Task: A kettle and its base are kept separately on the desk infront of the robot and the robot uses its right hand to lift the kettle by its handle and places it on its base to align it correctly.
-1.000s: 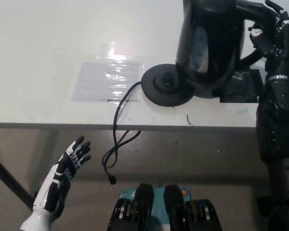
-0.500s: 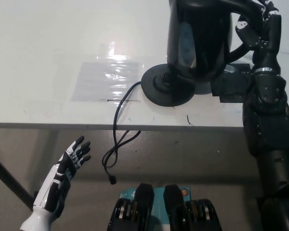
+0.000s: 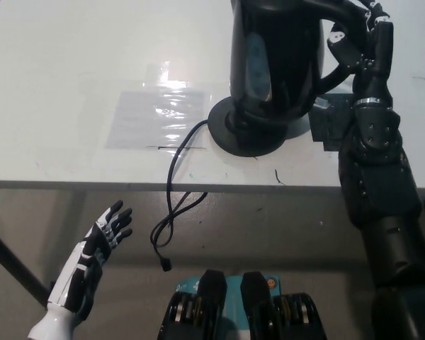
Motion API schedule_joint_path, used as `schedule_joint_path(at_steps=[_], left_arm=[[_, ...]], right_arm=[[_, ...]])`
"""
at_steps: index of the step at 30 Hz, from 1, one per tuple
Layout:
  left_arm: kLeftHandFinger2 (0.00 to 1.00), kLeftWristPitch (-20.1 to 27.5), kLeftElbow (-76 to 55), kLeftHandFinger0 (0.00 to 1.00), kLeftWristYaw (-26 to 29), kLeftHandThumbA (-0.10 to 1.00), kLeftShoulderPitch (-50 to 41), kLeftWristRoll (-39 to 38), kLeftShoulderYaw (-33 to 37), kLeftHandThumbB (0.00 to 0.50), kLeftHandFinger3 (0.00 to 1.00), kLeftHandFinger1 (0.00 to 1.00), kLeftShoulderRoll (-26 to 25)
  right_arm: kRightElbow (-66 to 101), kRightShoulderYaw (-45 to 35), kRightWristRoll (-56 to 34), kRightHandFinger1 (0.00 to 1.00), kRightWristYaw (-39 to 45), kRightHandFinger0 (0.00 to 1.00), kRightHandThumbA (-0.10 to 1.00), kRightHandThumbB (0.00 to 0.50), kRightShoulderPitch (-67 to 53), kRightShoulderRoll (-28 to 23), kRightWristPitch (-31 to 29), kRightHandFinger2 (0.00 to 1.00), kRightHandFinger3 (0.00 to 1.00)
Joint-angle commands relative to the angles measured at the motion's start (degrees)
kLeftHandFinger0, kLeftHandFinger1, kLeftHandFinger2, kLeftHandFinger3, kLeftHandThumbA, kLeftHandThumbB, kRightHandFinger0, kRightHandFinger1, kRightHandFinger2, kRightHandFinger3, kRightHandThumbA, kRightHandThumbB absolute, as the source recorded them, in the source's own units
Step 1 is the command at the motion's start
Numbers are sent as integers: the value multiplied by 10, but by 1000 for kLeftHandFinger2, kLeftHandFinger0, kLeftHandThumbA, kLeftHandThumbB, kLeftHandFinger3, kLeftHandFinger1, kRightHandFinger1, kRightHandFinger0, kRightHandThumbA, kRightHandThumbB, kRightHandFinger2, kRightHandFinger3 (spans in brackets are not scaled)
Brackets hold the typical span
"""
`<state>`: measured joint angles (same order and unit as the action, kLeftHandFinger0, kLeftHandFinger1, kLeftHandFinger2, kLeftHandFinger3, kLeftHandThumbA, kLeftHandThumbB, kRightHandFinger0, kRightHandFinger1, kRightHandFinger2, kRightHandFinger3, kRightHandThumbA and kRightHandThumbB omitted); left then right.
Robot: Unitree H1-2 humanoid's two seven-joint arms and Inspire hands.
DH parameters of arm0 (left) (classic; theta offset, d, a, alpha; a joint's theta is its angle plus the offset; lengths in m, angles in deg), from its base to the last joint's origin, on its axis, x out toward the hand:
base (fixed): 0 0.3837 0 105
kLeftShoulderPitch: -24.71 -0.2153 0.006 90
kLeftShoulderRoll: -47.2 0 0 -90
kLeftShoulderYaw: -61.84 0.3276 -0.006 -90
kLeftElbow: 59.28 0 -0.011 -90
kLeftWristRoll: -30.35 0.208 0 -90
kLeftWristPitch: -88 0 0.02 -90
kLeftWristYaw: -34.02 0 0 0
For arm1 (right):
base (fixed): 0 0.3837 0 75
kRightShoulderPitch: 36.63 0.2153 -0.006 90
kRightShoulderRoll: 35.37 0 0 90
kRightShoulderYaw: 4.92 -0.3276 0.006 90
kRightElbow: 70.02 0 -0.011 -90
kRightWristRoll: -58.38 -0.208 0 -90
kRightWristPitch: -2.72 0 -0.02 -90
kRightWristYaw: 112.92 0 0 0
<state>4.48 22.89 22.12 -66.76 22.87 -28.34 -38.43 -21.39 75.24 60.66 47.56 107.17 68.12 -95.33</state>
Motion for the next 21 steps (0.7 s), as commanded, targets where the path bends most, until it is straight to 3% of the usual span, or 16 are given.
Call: schedule_joint_path(at_steps=[1, 7, 18, 21], left_arm=[[1000, 9, -15, 1000, -8, 999, 3, 1, 2, 25, 1000, 1000, -10], [1000, 10, -13, 1000, -8, 981, 5, -2, 2, 15, 1000, 1000, -9], [1000, 14, -12, 1000, -10, 1000, 5, -3, 3, 19, 1000, 1000, -12], [1000, 6, -14, 1000, -8, 999, 4, -1, 2, 38, 1000, 1000, -11]], right_arm=[[13, 4, -2, 225, -16, 0, -100, 90, 67, 7, -65, 660, 730], [-1, -3, -18, 217, -16, 0, -100, 114, 70, 19, -66, 664, 720], [0, -6, -32, 262, -6, 0, -100, 98, 71, 39, -67, 703, 751], [-4, -6, -34, 268, -8, 0, -100, 116, 74, 42, -68, 698, 743]])
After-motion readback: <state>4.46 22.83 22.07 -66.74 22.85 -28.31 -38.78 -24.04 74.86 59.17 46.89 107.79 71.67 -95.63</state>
